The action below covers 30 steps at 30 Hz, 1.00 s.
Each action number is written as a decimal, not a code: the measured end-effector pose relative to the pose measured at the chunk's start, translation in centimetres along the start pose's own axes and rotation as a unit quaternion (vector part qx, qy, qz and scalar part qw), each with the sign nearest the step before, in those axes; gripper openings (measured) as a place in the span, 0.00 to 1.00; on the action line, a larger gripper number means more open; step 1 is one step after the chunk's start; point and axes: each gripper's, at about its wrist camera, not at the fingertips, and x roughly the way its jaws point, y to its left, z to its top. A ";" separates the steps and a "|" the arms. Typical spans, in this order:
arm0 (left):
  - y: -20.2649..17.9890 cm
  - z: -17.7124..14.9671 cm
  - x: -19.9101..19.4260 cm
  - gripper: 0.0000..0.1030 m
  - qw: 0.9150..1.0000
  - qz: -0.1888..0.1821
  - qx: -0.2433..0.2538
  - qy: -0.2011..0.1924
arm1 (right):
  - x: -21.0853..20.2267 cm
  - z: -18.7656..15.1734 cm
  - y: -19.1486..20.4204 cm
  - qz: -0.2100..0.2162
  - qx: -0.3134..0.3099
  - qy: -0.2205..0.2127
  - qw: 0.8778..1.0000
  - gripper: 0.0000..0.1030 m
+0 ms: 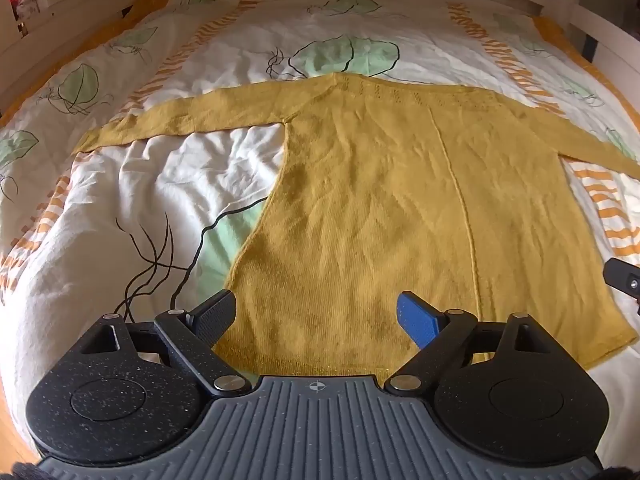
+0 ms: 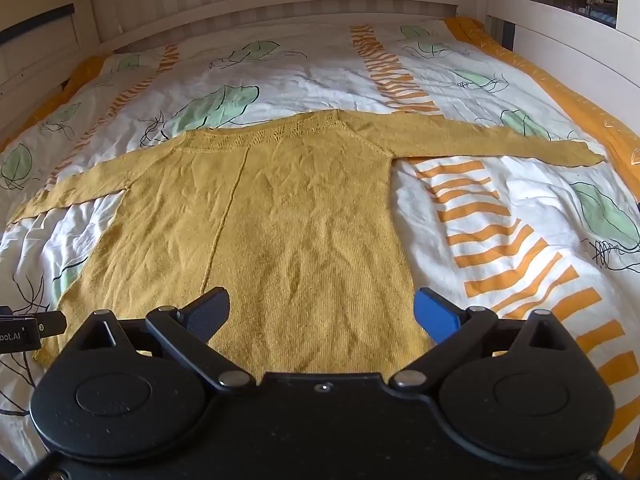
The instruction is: Fold small clothes
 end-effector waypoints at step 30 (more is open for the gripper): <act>0.8 0.3 1.8 0.85 1.000 0.004 -0.010 0.027 | 2.2 0.1 0.9 -0.017 -0.007 0.047 0.999 0.96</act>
